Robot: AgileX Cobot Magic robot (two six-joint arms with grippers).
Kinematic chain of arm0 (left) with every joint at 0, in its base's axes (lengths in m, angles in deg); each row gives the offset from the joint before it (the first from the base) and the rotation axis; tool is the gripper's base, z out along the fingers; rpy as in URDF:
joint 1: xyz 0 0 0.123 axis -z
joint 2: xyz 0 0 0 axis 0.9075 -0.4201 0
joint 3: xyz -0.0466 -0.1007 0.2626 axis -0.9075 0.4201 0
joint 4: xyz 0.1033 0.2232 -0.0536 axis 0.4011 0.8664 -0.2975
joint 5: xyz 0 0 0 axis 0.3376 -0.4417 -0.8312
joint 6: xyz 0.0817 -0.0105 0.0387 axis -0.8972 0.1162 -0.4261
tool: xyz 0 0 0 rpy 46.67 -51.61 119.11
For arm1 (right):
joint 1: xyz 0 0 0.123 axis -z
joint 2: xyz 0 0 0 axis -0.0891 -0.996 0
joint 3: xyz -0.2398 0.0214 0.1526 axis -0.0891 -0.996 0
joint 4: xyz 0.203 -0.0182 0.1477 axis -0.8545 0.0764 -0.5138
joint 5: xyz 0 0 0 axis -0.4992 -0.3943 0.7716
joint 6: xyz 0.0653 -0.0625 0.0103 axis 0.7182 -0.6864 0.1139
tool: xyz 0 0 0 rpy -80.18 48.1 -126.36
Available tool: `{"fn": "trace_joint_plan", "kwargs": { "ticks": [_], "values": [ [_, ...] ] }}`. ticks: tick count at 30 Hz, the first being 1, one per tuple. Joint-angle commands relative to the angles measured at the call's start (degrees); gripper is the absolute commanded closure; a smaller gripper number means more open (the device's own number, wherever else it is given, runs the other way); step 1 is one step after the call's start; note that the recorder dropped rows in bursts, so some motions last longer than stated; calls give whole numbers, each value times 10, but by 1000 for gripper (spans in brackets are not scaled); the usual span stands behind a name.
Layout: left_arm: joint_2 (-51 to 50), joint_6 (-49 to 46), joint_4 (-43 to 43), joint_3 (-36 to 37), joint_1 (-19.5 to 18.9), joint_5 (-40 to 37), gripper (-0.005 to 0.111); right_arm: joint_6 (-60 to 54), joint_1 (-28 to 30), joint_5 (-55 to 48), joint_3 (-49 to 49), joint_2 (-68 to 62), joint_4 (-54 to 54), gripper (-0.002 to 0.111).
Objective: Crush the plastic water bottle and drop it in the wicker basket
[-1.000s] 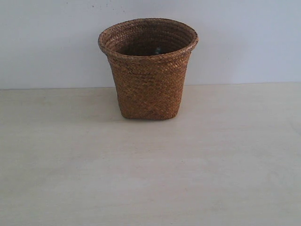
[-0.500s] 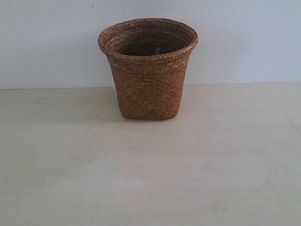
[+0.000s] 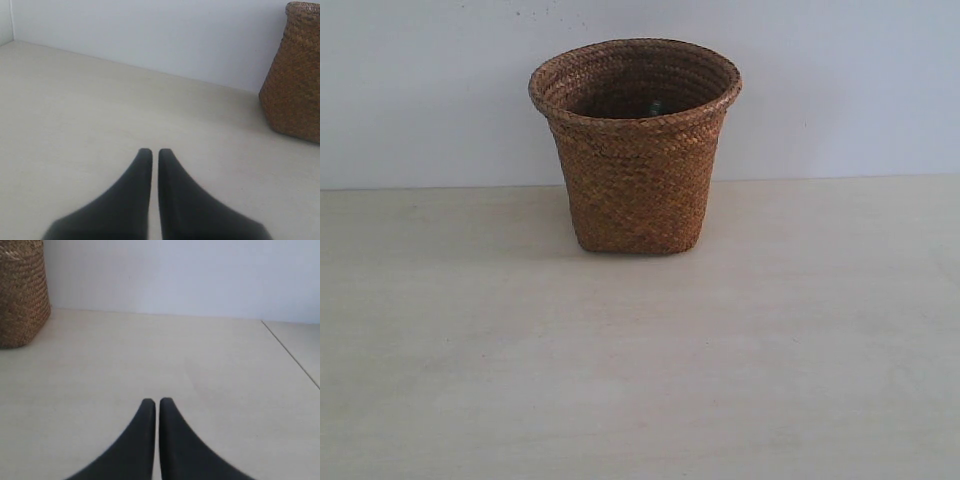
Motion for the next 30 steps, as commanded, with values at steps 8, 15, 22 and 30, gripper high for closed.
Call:
{"fn": "trace_joint_plan", "kwargs": {
  "ticks": [8, 15, 22, 30],
  "values": [
    [1, 0, -6, 2, -1, 6, 103, 0, 4, 7, -72, 97, -2, 108],
    [1, 0, -6, 2, -1, 6, 103, 0, -19, -36, -72, 97, -9, 108],
    [1, 0, -6, 2, -1, 6, 103, 0, -20, -37, -72, 97, -10, 108],
    [1, 0, -6, 2, -1, 6, 103, 0, -18, -37, -72, 97, -10, 108]
  ]
}}
